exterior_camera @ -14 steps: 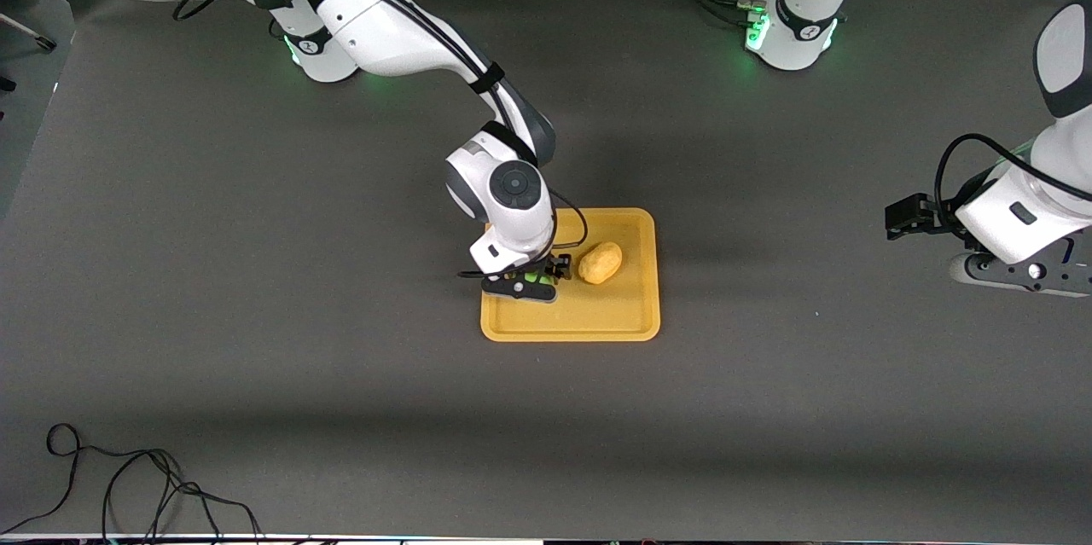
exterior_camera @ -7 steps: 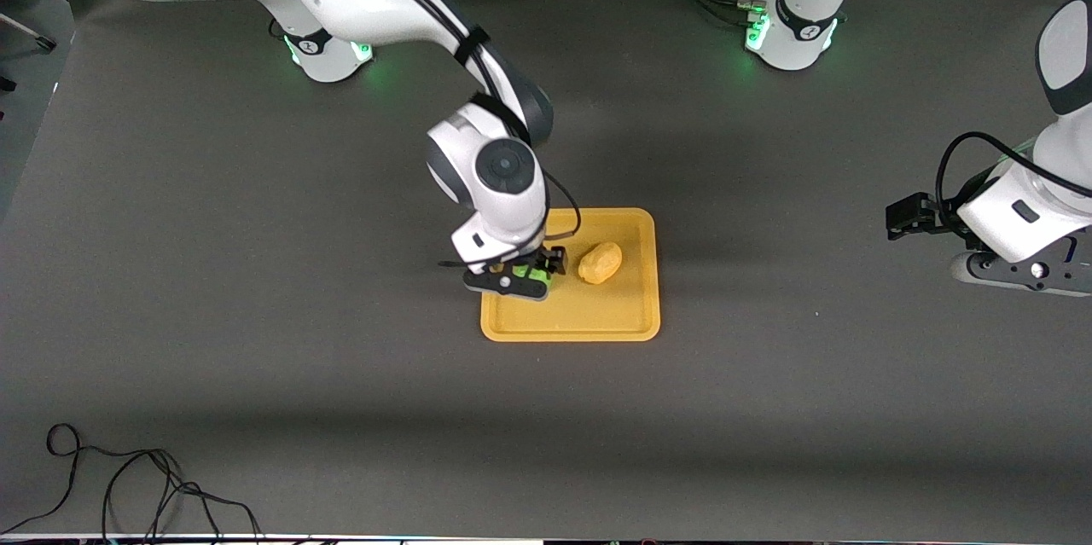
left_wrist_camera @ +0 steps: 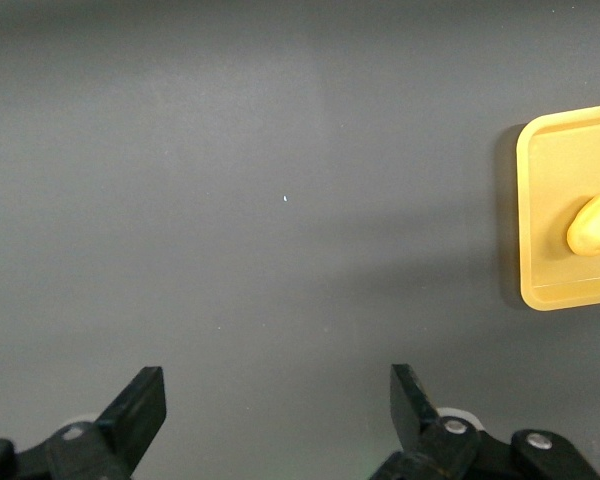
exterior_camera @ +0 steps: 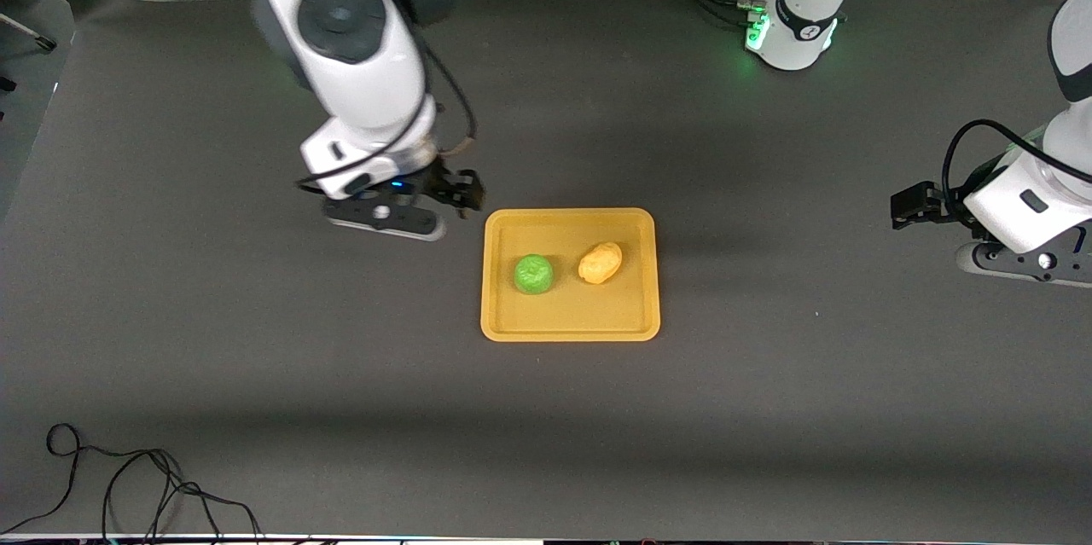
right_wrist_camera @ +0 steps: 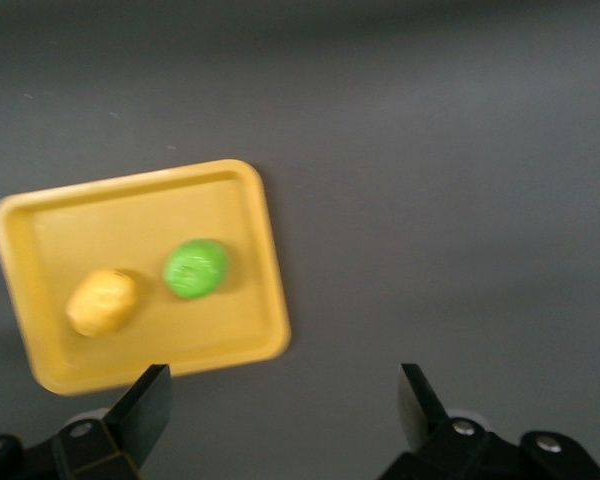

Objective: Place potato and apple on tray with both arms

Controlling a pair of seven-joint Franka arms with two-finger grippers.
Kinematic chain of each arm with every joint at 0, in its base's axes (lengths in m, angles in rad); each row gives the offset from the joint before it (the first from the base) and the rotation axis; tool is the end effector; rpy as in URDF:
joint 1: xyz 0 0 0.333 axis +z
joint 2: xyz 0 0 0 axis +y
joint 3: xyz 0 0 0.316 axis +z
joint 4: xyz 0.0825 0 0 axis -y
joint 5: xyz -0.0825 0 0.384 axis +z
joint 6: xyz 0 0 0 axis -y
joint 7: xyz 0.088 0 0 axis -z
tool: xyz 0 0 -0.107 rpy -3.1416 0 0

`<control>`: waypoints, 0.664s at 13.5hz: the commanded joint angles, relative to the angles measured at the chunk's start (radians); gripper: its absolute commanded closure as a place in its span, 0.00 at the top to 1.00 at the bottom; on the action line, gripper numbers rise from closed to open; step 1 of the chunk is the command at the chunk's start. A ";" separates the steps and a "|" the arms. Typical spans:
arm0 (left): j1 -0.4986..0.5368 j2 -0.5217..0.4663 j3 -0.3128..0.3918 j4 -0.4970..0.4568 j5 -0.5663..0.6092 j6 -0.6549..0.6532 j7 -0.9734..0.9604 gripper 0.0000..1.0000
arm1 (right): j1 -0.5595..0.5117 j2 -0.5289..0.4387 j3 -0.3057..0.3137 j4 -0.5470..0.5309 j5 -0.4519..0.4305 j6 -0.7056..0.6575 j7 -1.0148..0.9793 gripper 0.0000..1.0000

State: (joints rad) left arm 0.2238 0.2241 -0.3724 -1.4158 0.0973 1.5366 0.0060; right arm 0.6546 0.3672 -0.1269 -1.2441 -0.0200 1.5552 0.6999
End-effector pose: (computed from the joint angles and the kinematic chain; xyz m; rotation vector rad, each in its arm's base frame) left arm 0.6107 -0.0558 0.5711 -3.1075 0.2345 0.1355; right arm 0.5623 0.3433 0.5551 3.0469 -0.2517 -0.0086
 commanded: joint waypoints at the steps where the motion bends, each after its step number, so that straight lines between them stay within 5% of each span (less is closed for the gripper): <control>1: -0.012 0.004 0.003 0.026 0.013 -0.024 0.006 1.00 | -0.070 -0.111 -0.049 -0.083 0.002 -0.049 -0.210 1.00; 5: -0.014 0.004 0.000 0.028 0.012 -0.026 0.006 1.00 | -0.297 -0.284 -0.043 -0.251 0.022 -0.012 -0.492 1.00; 9: -0.012 0.004 0.001 0.028 0.012 -0.023 0.008 1.00 | -0.504 -0.359 -0.017 -0.359 0.022 0.043 -0.678 1.00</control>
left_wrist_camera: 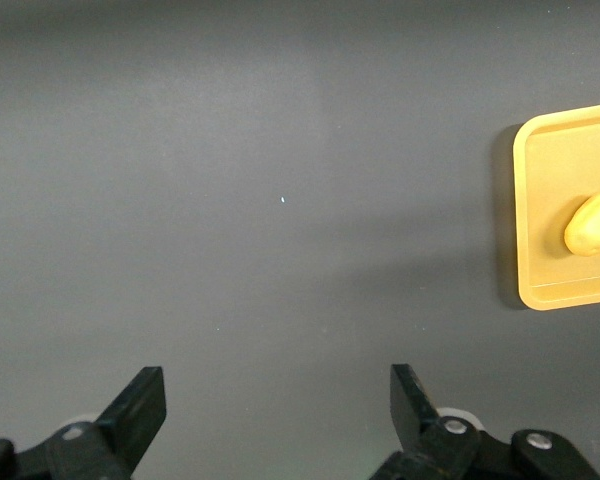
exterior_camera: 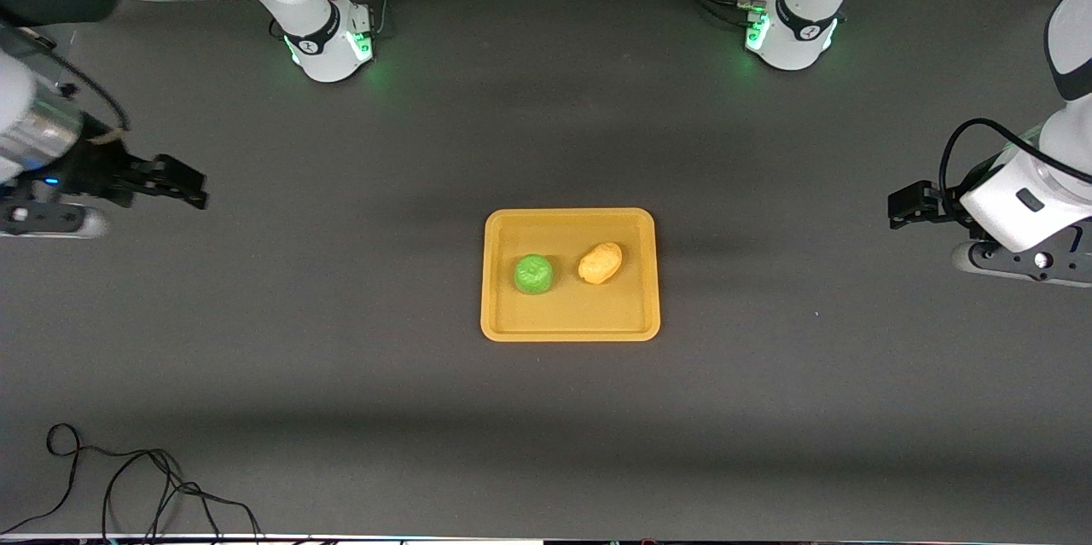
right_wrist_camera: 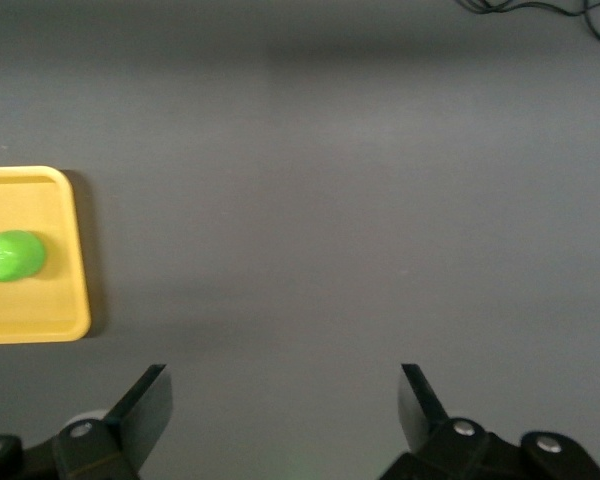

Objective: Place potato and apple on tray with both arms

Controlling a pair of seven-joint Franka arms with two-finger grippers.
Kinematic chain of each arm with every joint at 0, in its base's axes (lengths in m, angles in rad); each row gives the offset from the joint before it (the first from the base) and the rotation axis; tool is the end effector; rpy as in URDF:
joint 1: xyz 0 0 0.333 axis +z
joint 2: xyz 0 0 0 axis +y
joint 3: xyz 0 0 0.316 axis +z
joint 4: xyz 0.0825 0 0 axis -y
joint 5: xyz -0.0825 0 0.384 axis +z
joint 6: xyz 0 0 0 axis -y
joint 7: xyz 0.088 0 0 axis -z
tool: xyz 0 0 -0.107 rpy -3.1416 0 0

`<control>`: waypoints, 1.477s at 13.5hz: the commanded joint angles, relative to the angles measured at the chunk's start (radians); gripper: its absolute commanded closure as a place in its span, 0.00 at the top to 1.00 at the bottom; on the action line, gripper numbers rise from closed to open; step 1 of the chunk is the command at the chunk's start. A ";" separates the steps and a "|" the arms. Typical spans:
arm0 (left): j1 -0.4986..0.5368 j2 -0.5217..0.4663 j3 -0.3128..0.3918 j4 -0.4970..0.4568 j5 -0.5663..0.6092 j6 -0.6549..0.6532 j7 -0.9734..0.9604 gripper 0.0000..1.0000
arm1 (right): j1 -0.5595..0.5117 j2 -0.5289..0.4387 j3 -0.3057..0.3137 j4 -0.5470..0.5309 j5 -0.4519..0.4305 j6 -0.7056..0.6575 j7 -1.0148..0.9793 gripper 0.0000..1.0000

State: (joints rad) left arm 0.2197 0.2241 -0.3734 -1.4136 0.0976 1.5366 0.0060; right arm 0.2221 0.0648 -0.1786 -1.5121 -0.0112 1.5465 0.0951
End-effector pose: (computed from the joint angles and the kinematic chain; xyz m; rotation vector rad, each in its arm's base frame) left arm 0.6105 -0.0587 0.5721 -3.1069 0.2421 0.1318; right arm 0.5711 0.0271 0.6141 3.1156 -0.0803 -0.0432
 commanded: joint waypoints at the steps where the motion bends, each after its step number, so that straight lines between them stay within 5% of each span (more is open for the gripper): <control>1: -0.008 0.006 0.002 0.025 0.011 -0.020 0.008 1.00 | -0.132 -0.059 0.063 -0.098 0.013 0.055 -0.096 1.00; 4: -0.008 0.006 0.002 0.025 0.017 -0.018 0.008 1.00 | -0.266 -0.051 0.165 -0.097 0.010 0.058 -0.107 1.00; 20: 0.066 -0.011 0.011 -0.077 0.051 0.065 0.018 1.00 | -0.263 -0.037 0.160 -0.068 0.008 0.043 -0.100 1.00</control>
